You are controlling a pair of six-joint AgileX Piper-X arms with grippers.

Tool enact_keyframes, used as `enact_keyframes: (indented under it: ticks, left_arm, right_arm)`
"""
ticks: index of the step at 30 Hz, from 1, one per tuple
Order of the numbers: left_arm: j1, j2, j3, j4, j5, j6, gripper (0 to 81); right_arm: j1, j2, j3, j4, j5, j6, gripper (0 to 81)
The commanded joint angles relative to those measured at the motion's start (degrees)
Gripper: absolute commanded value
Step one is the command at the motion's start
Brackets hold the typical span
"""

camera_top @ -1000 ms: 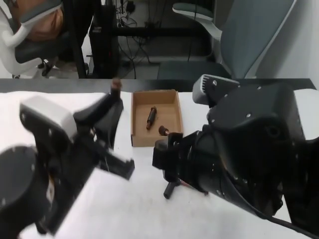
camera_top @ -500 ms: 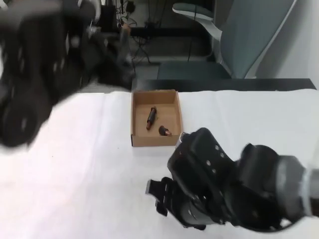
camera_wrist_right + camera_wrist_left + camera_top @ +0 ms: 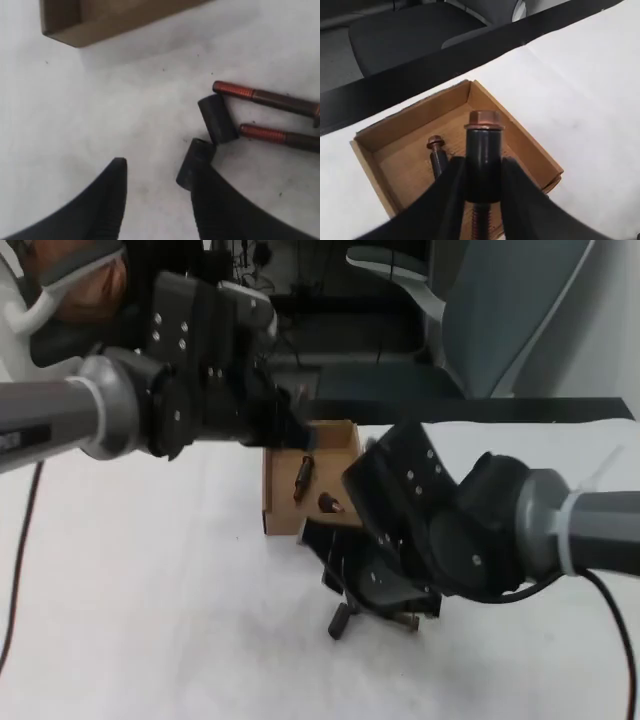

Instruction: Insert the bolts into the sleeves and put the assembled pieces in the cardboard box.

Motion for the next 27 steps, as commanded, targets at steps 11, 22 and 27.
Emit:
enact_keyframes:
  ticks: [11,22,27]
  left_arm:
    - [0.12,8.57,-0.92,-6.56,9.11,-3.74,48.4]
    - [5.0,-3.74,-1.09,-7.24,8.17,-11.21,70.0]
    - [11.59,-13.11,-1.09,-0.97,10.12,-15.18,70.0]
  right_arm:
    - [-0.6,5.94,-0.31,0.28,-3.42,1.52,39.6]
    - [-2.66,7.83,-0.31,0.37,-4.08,2.19,39.6]
    - [-2.62,8.66,-0.49,0.47,-4.88,3.25,39.5]
